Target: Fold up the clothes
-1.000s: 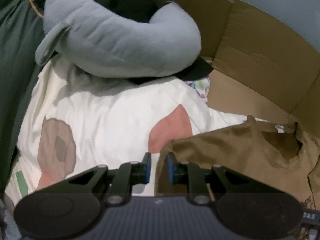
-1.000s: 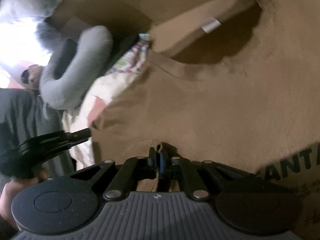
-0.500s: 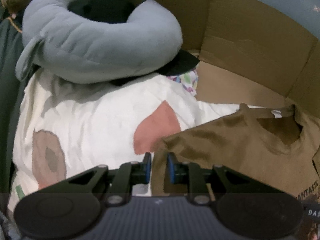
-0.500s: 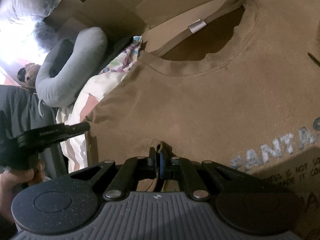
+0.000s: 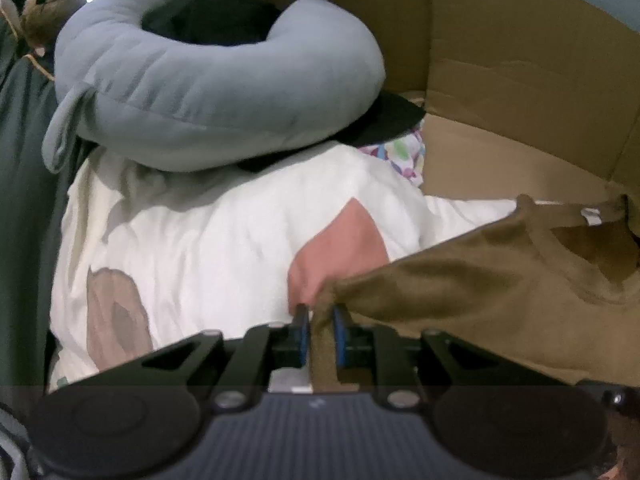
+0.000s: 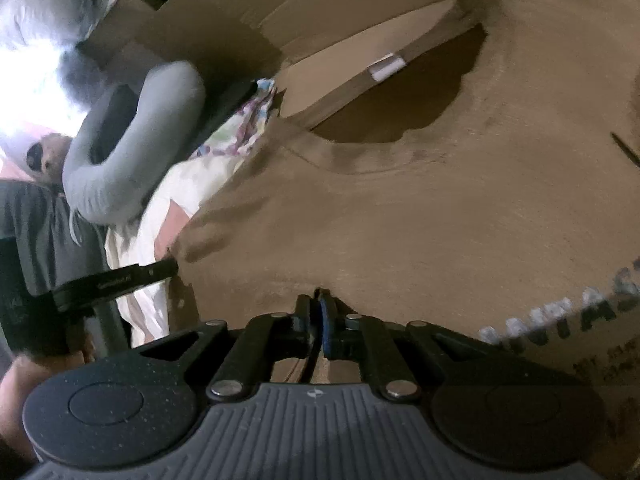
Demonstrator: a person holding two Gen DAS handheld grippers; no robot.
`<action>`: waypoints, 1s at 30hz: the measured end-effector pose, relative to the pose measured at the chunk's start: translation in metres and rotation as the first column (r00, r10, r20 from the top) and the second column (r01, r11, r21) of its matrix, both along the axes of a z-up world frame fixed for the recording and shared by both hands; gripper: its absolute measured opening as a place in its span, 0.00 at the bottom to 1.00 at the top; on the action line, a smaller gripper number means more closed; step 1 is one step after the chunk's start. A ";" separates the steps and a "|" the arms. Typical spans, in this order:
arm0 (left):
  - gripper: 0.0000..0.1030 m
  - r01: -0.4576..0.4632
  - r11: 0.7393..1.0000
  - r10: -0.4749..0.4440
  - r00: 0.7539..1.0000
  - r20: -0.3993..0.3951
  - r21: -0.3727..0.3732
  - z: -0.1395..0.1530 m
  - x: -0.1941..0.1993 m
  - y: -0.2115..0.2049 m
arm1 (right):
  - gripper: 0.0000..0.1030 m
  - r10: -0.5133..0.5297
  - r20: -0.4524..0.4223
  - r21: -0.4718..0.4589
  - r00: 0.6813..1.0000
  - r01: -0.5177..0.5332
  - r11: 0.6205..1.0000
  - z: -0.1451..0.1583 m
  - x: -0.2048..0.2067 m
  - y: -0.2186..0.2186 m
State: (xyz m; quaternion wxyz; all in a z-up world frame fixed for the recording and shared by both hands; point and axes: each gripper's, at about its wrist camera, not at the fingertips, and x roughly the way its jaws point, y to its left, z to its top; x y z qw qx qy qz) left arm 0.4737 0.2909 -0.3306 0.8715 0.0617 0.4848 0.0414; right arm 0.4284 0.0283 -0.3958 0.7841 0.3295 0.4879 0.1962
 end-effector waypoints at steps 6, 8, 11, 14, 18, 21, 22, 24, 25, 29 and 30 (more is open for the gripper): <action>0.25 -0.024 0.998 0.026 0.999 0.039 -0.064 0.021 -0.034 0.005 | 0.32 0.049 0.023 0.030 0.999 -0.049 0.998 0.007 -0.018 -0.002; 0.27 -0.028 0.995 0.032 0.999 0.044 -0.092 0.026 -0.052 0.003 | 0.32 0.066 0.010 0.050 0.998 -0.066 0.997 0.005 -0.021 -0.003; 0.28 -0.041 0.991 0.048 0.998 0.044 -0.130 0.030 -0.082 0.001 | 0.32 0.070 0.002 0.055 0.998 -0.070 0.996 0.003 -0.024 -0.007; 0.28 -0.048 0.993 0.052 0.998 0.039 -0.108 0.031 -0.103 -0.004 | 0.32 0.074 0.009 0.052 0.997 -0.075 0.996 0.003 -0.026 -0.013; 0.31 -0.112 0.984 0.120 0.991 0.056 -0.136 0.036 -0.127 -0.002 | 0.32 0.083 0.010 0.045 0.996 -0.084 0.996 0.000 -0.029 -0.018; 0.35 -0.190 0.964 0.204 0.977 0.060 -0.184 0.036 -0.146 0.000 | 0.32 0.089 0.013 0.040 0.996 -0.090 0.995 -0.001 -0.029 -0.020; 0.36 -0.231 0.951 0.246 0.968 0.052 -0.208 0.034 -0.153 0.002 | 0.32 0.087 0.012 0.042 0.996 -0.088 0.995 -0.002 -0.028 -0.019; 0.36 -0.325 0.904 0.344 0.939 0.022 -0.276 0.027 -0.169 0.005 | 0.32 0.083 0.010 0.045 0.996 -0.084 0.995 -0.003 -0.026 -0.017; 0.36 -0.366 0.875 0.388 0.922 0.007 -0.316 0.023 -0.178 0.006 | 0.32 0.081 0.008 0.047 0.997 -0.082 0.996 -0.004 -0.024 -0.016; 0.37 -0.464 0.785 0.488 0.871 -0.051 -0.411 0.004 -0.207 -0.001 | 0.32 0.110 0.012 0.033 0.994 -0.110 0.993 -0.005 -0.018 -0.006; 0.37 -0.478 0.764 0.503 0.862 -0.066 -0.434 -0.001 -0.211 -0.002 | 0.32 0.116 0.013 0.027 0.993 -0.117 0.993 -0.005 -0.016 -0.004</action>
